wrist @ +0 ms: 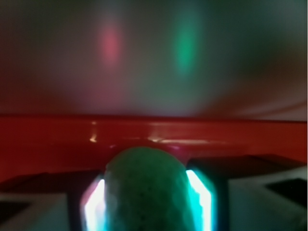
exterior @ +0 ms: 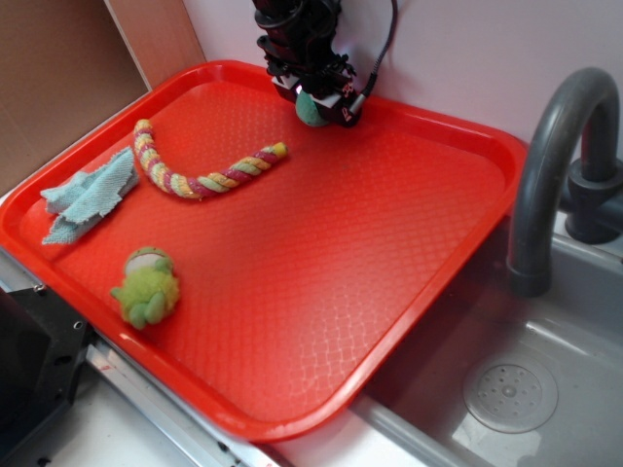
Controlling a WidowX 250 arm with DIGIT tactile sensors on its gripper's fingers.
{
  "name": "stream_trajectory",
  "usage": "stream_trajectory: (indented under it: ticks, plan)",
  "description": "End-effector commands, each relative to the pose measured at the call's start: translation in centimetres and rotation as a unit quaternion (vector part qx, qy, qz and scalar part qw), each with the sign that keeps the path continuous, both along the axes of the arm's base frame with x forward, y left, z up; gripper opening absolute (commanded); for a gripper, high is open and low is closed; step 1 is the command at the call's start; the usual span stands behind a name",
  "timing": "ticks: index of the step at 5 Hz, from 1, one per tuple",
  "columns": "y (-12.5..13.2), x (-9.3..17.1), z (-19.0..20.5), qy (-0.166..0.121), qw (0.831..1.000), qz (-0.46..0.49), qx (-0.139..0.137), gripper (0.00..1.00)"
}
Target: Grab the green ball.
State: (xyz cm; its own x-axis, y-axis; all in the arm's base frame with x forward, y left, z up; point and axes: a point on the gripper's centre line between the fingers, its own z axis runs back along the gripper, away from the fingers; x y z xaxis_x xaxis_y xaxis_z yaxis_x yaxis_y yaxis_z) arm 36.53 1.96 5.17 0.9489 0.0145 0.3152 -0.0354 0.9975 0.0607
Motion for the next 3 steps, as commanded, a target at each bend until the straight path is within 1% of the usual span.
stream_trajectory:
  ticks: [1, 2, 3]
  plan:
    - [0.4, -2.6, 10.1, 0.003, 0.999, 0.026, -0.027, 0.0]
    - [-0.3, -5.5, 12.0, 0.033, 0.997, 0.019, -0.062, 0.0]
    - [-1.4, -8.8, 13.9, 0.056, 0.997, 0.018, -0.051, 0.0]
